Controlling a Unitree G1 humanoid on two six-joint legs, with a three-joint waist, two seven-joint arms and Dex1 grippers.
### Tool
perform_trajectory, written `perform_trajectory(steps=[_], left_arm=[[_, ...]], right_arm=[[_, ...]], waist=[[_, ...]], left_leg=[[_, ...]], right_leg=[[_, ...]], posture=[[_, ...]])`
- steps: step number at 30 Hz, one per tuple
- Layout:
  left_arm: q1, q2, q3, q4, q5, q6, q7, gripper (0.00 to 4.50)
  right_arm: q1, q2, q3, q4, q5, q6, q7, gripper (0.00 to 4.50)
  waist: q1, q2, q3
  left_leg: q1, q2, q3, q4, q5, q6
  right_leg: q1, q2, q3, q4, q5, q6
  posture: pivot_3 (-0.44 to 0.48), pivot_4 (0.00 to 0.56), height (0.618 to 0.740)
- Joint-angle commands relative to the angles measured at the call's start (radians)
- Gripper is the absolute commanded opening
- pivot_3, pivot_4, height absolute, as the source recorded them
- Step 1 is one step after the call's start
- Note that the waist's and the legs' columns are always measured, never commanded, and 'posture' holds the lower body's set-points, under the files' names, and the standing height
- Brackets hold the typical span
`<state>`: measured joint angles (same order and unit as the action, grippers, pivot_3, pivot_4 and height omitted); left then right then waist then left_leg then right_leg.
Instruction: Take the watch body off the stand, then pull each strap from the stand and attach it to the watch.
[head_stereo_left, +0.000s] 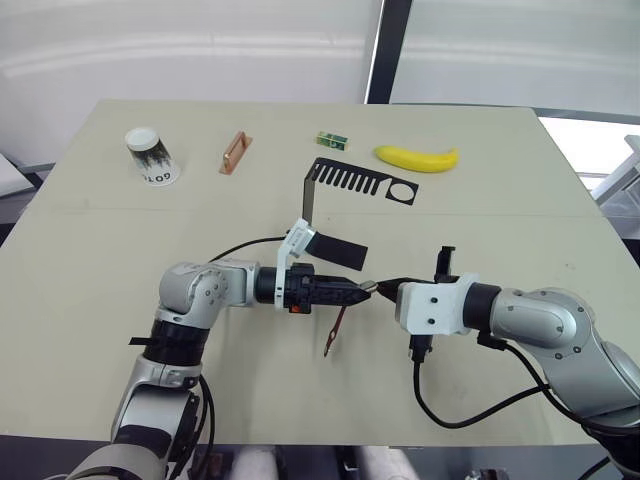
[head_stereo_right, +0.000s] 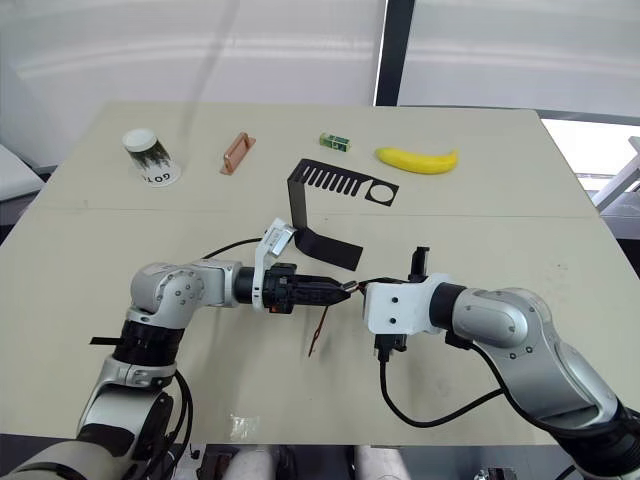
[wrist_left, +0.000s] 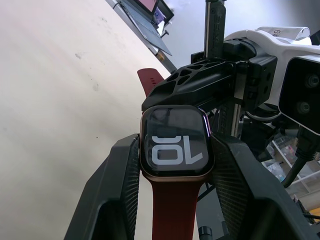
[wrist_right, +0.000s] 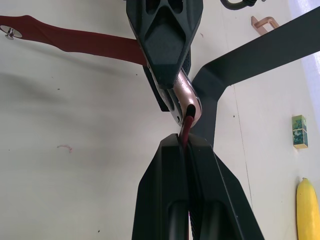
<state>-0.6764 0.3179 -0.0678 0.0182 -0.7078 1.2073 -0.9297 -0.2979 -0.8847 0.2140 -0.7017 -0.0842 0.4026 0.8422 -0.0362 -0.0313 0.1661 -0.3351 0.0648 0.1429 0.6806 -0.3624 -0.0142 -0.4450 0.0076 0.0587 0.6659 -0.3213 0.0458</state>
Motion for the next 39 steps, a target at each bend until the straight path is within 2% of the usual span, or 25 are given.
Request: perform_trajectory(steps=[1, 20, 24, 27, 33, 34, 35, 38, 39], left_arm=[[-0.017, -0.019, -0.011, -0.027, -0.036, -0.019, -0.022, 1.61], [-0.009, -0.015, -0.024, -0.010, -0.023, -0.054, -0.026, 1.61], [-0.010, -0.005, -0.030, 0.005, -0.011, -0.076, -0.030, 1.61], [-0.022, 0.016, -0.041, 0.018, 0.009, -0.109, -0.049, 1.61], [-0.035, 0.086, -0.087, 0.010, 0.052, -0.200, -0.122, 1.61], [-0.034, 0.099, -0.097, 0.002, 0.063, -0.225, -0.138, 1.61], [-0.031, 0.119, -0.111, -0.010, 0.077, -0.257, -0.162, 1.61], [-0.014, 0.190, -0.158, -0.066, 0.134, -0.389, -0.251, 1.61], [-0.001, 0.224, -0.175, -0.098, 0.171, -0.482, -0.298, 1.61]], right_arm=[[-0.004, 0.008, -0.006, -0.031, 0.003, -0.004, 0.012, 0.00], [0.000, 0.006, -0.015, -0.044, 0.009, 0.003, 0.012, 0.00], [-0.003, 0.009, -0.051, -0.079, 0.051, 0.013, 0.021, 0.00], [0.022, 0.002, -0.184, -0.156, 0.228, 0.107, 0.080, 0.88], [0.055, -0.054, -0.541, -0.198, 0.665, 0.350, 0.189, 3.82], [0.060, -0.064, -0.598, -0.189, 0.751, 0.393, 0.196, 4.20], [0.072, -0.079, -0.664, -0.171, 0.835, 0.442, 0.204, 4.36], [0.131, -0.122, -0.810, -0.111, 0.996, 0.543, 0.225, 4.36], [0.159, -0.130, -0.849, -0.094, 1.041, 0.568, 0.230, 4.36]], waist=[[0.000, 0.000, 0.000], [0.000, 0.000, 0.000], [0.000, 0.000, 0.000], [0.003, 0.000, 0.000], [0.004, 0.000, 0.000], [0.004, 0.000, 0.000], [0.004, 0.000, 0.000], [0.005, 0.000, 0.000], [0.004, 0.000, 0.000]], left_leg=[[0.000, 0.000, 0.000, 0.000, 0.000, 0.000], [0.000, 0.000, 0.000, 0.000, 0.000, 0.000], [0.000, 0.000, 0.000, 0.000, 0.000, 0.000], [0.000, 0.000, 0.000, 0.000, 0.000, 0.000], [0.000, 0.000, -0.001, 0.000, 0.000, 0.000], [0.000, 0.000, -0.001, 0.000, 0.000, 0.000], [0.000, 0.000, -0.001, 0.000, 0.000, 0.000], [-0.001, 0.000, -0.001, -0.001, 0.000, 0.000], [-0.001, 0.000, -0.001, -0.001, 0.000, 0.000]], right_leg=[[0.000, 0.000, 0.000, 0.000, 0.000, 0.000], [0.000, 0.000, 0.000, 0.000, 0.000, 0.000], [0.000, 0.000, 0.000, 0.000, 0.000, 0.000], [0.000, 0.000, 0.000, 0.000, 0.000, 0.000], [0.000, 0.000, 0.000, 0.000, 0.000, 0.000], [0.000, 0.000, 0.000, 0.000, 0.000, 0.000], [0.000, 0.000, 0.000, 0.000, 0.000, 0.000], [0.000, 0.000, 0.000, -0.001, 0.000, 0.000], [0.001, 0.000, 0.000, -0.001, 0.000, 0.000]], posture=[[0.000, 0.150, 0.740], [0.000, 0.150, 0.740], [0.000, 0.150, 0.740], [0.000, 0.150, 0.740], [0.000, 0.150, 0.740], [0.000, 0.150, 0.740], [0.000, 0.150, 0.740], [0.000, 0.150, 0.740], [0.000, 0.150, 0.740]])
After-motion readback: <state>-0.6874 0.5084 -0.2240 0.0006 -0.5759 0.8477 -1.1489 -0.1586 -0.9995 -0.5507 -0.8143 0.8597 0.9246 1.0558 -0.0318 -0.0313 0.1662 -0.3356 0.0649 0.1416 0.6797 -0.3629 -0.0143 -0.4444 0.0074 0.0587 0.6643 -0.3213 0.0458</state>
